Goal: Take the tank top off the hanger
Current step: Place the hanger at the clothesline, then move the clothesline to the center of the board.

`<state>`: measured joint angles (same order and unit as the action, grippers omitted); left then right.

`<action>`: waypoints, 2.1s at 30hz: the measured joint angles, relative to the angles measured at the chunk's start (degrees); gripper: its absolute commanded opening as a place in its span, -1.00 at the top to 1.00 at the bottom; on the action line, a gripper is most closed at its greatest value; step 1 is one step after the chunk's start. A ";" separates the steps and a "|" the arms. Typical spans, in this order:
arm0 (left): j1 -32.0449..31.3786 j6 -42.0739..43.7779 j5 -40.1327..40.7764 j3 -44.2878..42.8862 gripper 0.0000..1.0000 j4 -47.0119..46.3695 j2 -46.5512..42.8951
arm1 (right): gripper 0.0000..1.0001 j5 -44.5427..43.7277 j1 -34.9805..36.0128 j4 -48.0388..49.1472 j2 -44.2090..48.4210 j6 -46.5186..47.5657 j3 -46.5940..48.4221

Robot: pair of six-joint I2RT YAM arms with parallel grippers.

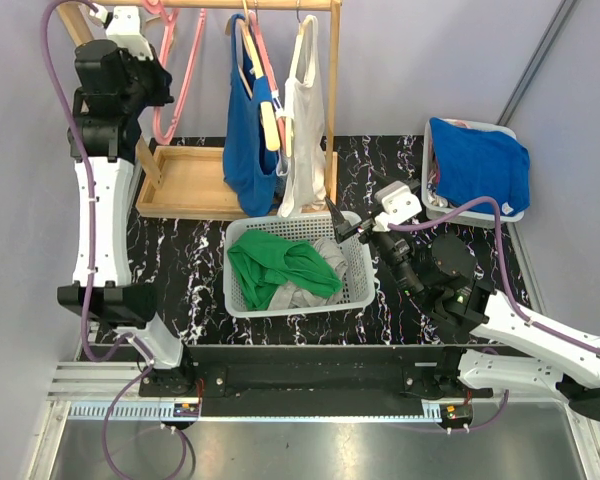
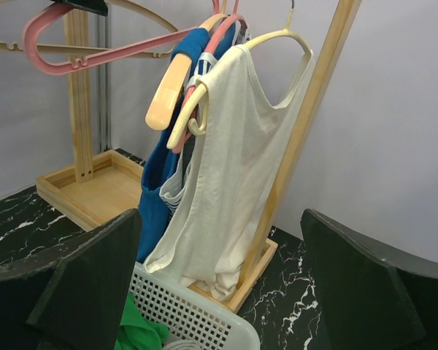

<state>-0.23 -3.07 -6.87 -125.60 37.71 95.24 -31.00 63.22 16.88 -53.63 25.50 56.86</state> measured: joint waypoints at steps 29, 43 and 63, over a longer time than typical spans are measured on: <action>0.11 1.03 -2.03 13.44 -0.98 -2.12 -2.10 | -0.99 -2.95 -9.66 4.20 -3.04 -2.64 -0.33; 1.57 0.07 -16.44 40.41 -0.98 -4.46 -22.56 | -0.99 7.32 -30.08 6.25 -31.69 -13.49 10.03; 2.40 -0.98 -24.09 47.45 -0.98 -5.38 -28.74 | -0.99 18.60 -33.99 11.23 -53.88 -20.39 25.62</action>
<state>2.17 -4.05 -30.96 -78.15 32.34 66.50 -12.40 29.23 28.12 -107.50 5.10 82.48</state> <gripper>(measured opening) 0.987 0.994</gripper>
